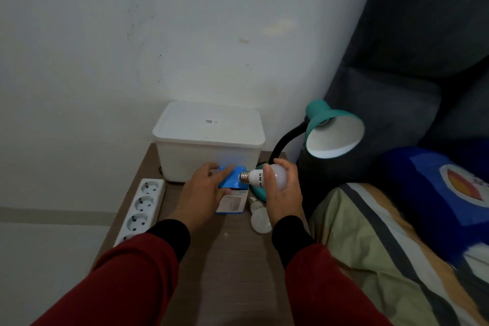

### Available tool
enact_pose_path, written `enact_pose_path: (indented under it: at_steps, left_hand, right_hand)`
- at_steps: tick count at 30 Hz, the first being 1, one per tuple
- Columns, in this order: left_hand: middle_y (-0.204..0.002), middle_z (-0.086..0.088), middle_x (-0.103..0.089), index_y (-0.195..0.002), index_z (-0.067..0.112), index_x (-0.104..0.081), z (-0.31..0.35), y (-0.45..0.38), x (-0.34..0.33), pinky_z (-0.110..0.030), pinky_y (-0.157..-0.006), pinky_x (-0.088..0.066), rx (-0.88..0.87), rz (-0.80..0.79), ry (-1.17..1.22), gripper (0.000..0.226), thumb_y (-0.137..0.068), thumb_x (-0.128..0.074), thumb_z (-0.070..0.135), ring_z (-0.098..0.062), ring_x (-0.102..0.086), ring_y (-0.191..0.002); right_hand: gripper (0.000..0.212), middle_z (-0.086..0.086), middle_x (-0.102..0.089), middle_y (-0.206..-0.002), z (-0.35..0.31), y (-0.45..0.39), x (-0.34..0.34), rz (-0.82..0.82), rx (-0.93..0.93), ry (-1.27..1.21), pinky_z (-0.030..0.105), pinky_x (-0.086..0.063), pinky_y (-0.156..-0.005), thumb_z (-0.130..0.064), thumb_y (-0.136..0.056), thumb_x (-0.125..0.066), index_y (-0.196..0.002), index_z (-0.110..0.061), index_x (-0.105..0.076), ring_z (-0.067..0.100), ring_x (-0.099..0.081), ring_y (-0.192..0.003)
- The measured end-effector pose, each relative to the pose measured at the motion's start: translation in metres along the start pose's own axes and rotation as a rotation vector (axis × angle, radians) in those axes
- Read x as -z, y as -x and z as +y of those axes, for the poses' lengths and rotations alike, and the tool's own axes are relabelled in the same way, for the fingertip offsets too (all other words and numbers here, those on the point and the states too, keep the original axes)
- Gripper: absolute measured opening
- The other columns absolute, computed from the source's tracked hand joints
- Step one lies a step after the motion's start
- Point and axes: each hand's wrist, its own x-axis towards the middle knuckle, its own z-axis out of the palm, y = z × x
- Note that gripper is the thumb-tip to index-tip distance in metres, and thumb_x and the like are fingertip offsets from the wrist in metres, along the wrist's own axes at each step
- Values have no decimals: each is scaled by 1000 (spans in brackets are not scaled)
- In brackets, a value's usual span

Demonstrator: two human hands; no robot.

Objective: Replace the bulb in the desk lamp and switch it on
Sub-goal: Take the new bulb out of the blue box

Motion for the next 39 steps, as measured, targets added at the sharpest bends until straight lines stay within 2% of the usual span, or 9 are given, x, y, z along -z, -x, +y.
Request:
enact_pose_path:
  at_steps: [3,7,13,18,21,25,30,35,39]
  left_hand:
    - [-145,-5,-35,-143,33,-33,-1,-1,-6,-33,-104,-41,1,16,-5,50,-94,-45,40,-18,-39,-129]
    - [-142,-3,-38,-141,34,-37,-3,-4,-11,-31,-104,-41,-16,27,23,52,-91,-49,43,-16,-39,-127]
    - [-143,-3,-36,-136,31,-46,-8,-8,-17,-30,-107,-39,42,18,141,44,-92,-53,32,-15,-38,-128]
    - [-145,-2,-37,-137,30,-45,-10,-6,-15,-30,-109,-33,-3,-5,126,41,-95,-46,33,-16,-36,-131]
    - [-147,-2,-36,-139,33,-41,-13,-4,-13,-35,-109,-33,-37,-23,65,43,-96,-43,34,-18,-34,-133]
    - [-153,3,-27,-142,42,-28,-15,0,-11,-41,-107,-33,-55,-103,-144,47,-96,-36,44,-19,-28,-138]
    - [-154,2,-23,-143,43,-24,-7,-3,1,-45,-107,-32,-25,-207,-237,48,-97,-34,44,-22,-26,-139]
    - [-146,-2,-36,-142,32,-33,9,-9,21,-44,-105,-34,35,-234,-251,50,-94,-44,38,-22,-34,-134]
    - [-134,-4,-51,-134,27,-47,34,-15,47,-41,-98,-41,53,-191,-239,43,-93,-46,35,-24,-48,-123]
  right_hand:
    - [20,0,-51,-115,3,-2,-3,32,-1,-11,38,-55,-90,-33,-89,-60,-105,-34,-48,19,-56,-107]
    - [21,2,-52,-117,9,-7,-6,51,-8,5,41,-55,-89,-35,-88,-59,-104,-36,-46,21,-56,-108]
    - [20,1,-52,-116,15,-13,-10,56,-21,33,45,-52,-92,-42,-86,-58,-103,-41,-46,21,-55,-108]
    - [20,2,-53,-117,15,-14,-11,54,-28,41,42,-53,-91,-39,-88,-58,-104,-37,-47,20,-55,-108]
    - [21,3,-53,-118,15,-14,-11,57,-31,44,34,-53,-88,-37,-88,-58,-107,-33,-49,21,-56,-107]
    - [22,-1,-51,-116,15,-14,-12,63,-21,77,41,-51,-93,-38,-88,-58,-109,-33,-51,20,-54,-108]
    - [32,-2,-43,-110,3,-10,-9,42,-56,109,26,-46,-86,-35,-88,-59,-118,-25,-55,14,-50,-101]
    - [42,3,-42,-115,-19,-3,0,22,-106,76,20,-42,-73,-15,-81,-62,-122,-22,-52,15,-46,-96]
    - [46,9,-47,-122,-43,2,13,60,-78,99,28,-46,-85,-15,-80,-63,-124,-22,-52,19,-50,-99]
